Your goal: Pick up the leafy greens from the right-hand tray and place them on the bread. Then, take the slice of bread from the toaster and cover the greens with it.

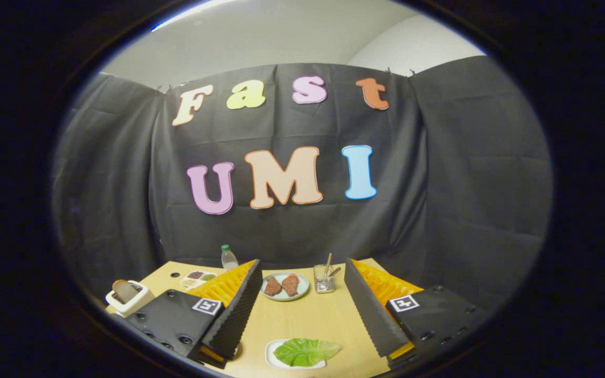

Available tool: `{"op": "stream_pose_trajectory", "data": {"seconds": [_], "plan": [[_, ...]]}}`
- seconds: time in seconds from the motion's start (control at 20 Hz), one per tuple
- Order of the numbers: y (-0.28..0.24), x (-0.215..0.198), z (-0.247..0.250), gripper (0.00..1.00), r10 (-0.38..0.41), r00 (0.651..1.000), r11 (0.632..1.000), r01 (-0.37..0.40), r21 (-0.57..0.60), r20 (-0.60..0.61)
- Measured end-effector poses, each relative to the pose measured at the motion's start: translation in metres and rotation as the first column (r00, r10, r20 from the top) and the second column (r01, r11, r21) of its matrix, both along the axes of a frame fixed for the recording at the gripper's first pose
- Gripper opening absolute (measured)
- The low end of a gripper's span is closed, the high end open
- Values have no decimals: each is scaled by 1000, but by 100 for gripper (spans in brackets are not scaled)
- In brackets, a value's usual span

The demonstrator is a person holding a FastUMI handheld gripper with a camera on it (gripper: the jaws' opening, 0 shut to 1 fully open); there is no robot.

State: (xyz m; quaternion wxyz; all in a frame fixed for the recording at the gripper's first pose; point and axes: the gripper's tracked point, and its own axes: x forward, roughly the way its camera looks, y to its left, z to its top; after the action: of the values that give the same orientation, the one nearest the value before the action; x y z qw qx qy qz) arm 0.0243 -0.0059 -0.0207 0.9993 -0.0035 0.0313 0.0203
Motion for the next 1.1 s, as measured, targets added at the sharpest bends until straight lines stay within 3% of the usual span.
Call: {"op": "stream_pose_trajectory", "data": {"seconds": [0.55, 0.85, 1.1], "plan": [[-17, 13, -72, 100, 124, 964, 992, -119, 33, -237], [-50, 14, -139, 100, 134, 891, 987, -158, -19, -433], [-56, 9, -198, 100, 201, 786, 974, -223, 35, -584]]}}
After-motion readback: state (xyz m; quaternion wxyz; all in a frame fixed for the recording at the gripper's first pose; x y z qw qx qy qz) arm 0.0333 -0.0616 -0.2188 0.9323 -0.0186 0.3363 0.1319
